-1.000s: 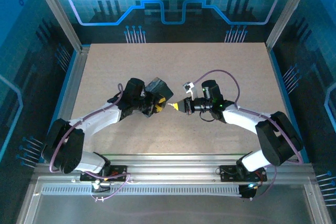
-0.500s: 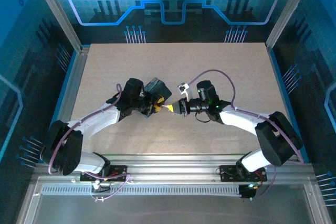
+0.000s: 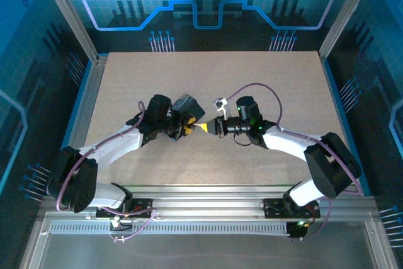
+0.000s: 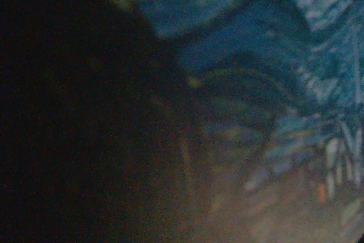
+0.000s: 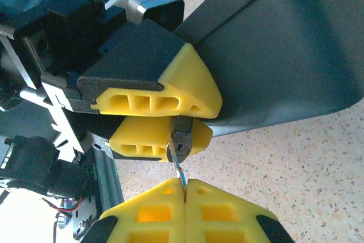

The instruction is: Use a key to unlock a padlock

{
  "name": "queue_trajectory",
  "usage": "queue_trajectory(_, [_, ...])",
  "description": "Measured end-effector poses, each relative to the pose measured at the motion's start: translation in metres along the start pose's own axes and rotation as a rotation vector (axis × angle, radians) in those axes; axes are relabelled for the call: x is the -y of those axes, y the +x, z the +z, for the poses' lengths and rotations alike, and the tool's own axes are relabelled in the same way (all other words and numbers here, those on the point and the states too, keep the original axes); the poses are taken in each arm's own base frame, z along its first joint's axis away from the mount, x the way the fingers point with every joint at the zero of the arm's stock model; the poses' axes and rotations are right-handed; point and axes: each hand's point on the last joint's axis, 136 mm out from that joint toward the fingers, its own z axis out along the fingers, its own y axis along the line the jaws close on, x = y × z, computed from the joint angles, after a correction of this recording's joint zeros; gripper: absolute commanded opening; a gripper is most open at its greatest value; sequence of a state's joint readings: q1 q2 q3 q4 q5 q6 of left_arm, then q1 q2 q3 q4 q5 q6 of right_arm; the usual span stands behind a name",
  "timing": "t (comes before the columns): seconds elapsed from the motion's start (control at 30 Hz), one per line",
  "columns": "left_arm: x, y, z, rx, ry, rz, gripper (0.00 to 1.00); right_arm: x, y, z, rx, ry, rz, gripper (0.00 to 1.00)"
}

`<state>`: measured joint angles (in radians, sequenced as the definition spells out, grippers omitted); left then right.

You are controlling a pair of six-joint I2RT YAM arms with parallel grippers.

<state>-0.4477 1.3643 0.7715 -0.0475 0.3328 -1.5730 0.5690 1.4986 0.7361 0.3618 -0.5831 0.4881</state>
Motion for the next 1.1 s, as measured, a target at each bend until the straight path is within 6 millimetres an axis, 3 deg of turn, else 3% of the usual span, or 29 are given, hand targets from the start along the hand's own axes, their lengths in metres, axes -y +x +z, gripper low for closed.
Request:
queue_trajectory(0.47, [-0.001, -0.003, -0.002, 0.025, 0.000, -0.001, 0.07, 0.006, 0.013, 0.000, -0.014, 0.007, 0.023, 0.00])
queue_trajectory(1.1, [-0.002, -0.004, -0.002, 0.026, -0.004, -0.003, 0.07, 0.011, 0.014, 0.005, -0.014, 0.006, 0.045, 0.00])
